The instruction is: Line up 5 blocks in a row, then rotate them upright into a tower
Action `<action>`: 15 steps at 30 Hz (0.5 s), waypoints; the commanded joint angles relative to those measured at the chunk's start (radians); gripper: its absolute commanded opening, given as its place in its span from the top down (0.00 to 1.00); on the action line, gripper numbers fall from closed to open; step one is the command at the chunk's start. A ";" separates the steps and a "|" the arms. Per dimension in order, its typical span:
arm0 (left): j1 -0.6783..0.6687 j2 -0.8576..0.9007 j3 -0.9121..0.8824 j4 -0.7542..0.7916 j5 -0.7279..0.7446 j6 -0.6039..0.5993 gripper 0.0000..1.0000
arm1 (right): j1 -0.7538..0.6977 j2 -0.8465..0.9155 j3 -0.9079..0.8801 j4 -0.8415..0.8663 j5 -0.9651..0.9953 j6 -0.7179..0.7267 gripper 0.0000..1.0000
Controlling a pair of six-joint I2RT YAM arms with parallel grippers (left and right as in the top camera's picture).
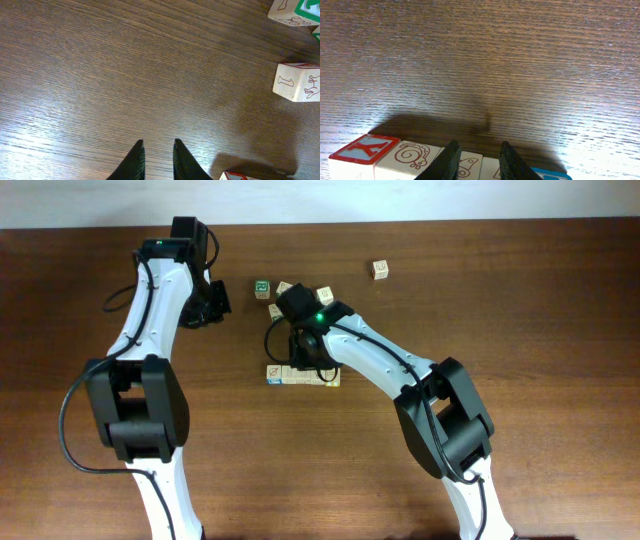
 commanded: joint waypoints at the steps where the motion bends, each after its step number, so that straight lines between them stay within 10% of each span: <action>1: 0.002 0.003 0.008 -0.003 -0.011 0.012 0.82 | 0.006 0.010 -0.009 0.000 -0.006 -0.007 0.72; 15: 0.002 0.003 0.008 -0.003 -0.011 0.012 0.82 | 0.006 0.010 -0.009 -0.005 -0.010 -0.006 0.72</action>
